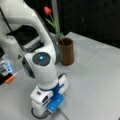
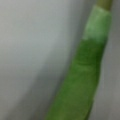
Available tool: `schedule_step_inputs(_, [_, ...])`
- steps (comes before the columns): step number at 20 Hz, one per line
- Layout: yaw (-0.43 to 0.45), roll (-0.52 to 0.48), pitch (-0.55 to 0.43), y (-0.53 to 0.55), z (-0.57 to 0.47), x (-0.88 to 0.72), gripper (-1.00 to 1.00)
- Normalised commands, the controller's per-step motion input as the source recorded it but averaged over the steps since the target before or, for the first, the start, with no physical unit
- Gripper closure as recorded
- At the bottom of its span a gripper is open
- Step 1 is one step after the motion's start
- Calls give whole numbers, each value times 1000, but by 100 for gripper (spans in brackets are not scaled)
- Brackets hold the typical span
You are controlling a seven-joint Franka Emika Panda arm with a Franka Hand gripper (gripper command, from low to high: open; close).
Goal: Flower insertion into a vase
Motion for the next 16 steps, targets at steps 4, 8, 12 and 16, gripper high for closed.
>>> schedule_step_inputs(4, [-13, 23, -31, -178, -53, 141, 100])
schedule_step_inputs(8, [-9, 25, -25, -168, -73, 100, 100])
schedule_step_inputs(12, [-14, 37, -23, -164, -70, 84, 100])
schedule_step_inputs(16, [2, 83, 30, -182, -5, 60, 100])
